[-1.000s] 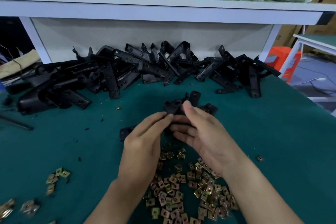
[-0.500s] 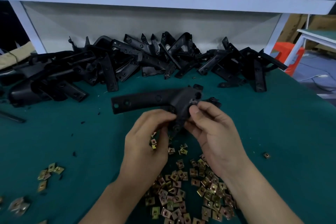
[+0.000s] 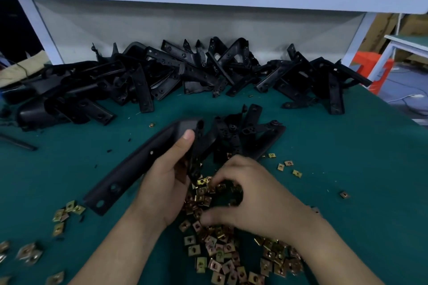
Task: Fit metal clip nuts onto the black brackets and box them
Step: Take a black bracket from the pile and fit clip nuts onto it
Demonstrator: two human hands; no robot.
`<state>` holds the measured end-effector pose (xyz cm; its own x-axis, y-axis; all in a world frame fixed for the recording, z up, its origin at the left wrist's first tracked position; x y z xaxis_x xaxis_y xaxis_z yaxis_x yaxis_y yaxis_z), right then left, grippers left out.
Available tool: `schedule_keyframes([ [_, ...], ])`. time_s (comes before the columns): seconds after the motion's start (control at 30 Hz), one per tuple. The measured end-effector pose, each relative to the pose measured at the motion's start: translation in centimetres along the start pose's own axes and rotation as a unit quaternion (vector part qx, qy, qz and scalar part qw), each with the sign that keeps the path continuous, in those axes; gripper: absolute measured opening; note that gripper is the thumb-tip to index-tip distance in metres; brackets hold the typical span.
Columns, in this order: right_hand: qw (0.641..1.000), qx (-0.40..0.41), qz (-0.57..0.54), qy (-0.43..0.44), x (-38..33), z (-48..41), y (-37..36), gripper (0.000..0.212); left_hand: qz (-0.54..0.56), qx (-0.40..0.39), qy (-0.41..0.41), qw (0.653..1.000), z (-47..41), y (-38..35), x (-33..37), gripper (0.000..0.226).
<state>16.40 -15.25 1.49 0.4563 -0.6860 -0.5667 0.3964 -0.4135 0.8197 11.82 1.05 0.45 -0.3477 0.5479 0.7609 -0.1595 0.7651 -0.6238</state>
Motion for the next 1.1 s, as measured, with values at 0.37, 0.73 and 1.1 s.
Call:
schedule_keyframes([
  [0.37,0.998,-0.049,0.021,0.043,-0.8,0.7,-0.8,0.015,-0.018,0.007,0.022,1.0,-0.1,0.3,-0.2,0.039],
  [0.73,0.991,0.063,-0.111,0.048,-1.2,0.6,-0.6,0.009,-0.014,-0.007,0.028,0.999,0.1,0.3,-0.1,0.04],
  [1.1,0.915,0.159,-0.369,-0.026,-0.7,-0.2,0.8,0.011,0.009,-0.02,0.04,0.999,0.4,-0.5,0.2,0.038],
])
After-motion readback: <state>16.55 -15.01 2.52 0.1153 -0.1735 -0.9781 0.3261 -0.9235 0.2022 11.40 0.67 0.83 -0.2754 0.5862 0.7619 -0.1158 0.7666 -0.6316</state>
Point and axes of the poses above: each hand's wrist, its own z-axis away from the middle knuckle, its own y-axis out of the back of the hand, x = y × z, the point moved 2 cm from there along -z, towards the middle knuckle, and after that the axes turned 14 degrees about -y, right-handed, at the moved point
